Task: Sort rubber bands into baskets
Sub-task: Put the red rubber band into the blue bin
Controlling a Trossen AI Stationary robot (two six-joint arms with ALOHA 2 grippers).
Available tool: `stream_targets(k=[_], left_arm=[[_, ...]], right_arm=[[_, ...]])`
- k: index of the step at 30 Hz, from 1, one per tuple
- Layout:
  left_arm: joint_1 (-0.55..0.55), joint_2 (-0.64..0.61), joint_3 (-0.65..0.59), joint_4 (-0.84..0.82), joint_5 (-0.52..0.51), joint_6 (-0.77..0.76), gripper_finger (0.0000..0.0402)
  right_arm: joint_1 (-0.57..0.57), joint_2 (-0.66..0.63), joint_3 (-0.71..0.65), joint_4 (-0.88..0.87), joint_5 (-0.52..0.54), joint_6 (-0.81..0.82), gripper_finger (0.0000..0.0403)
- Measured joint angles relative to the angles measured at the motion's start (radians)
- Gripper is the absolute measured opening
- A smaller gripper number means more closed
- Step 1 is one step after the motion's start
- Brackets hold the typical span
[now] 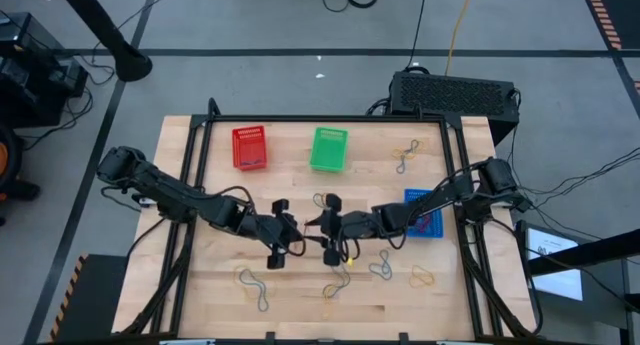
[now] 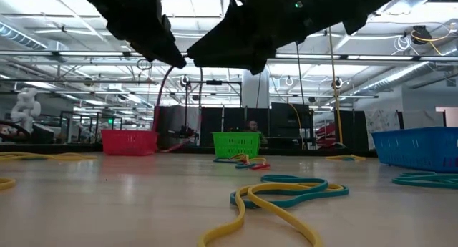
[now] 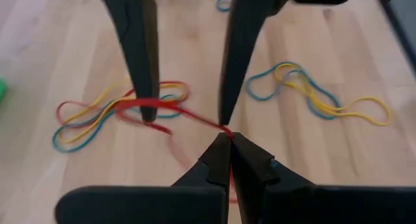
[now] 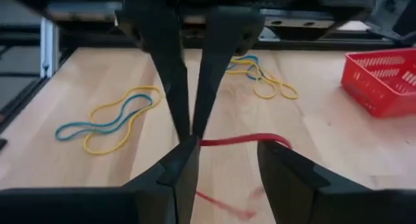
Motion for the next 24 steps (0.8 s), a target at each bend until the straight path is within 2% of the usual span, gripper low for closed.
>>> stream_targets(k=[14,17,20,24], left_arm=[[0.000,0.001,0.000,-0.002,0.002,0.018,0.0012],[0.000,0.001,0.000,0.001,-0.024,0.019,0.0012],[0.000,0.001,0.000,0.003,-0.057,0.018,0.0014],[0.000,0.001,0.000,-0.012,-0.084,0.018,0.0033]], right_arm=[[-0.002,0.000,0.000,0.089,-0.031,0.050,0.0140],[-0.002,0.000,0.000,0.085,-0.030,0.056,0.0101],[-0.002,0.000,0.000,0.086,-0.030,0.044,0.0027],[-0.002,0.000,0.000,0.084,-0.025,0.035,0.0004]])
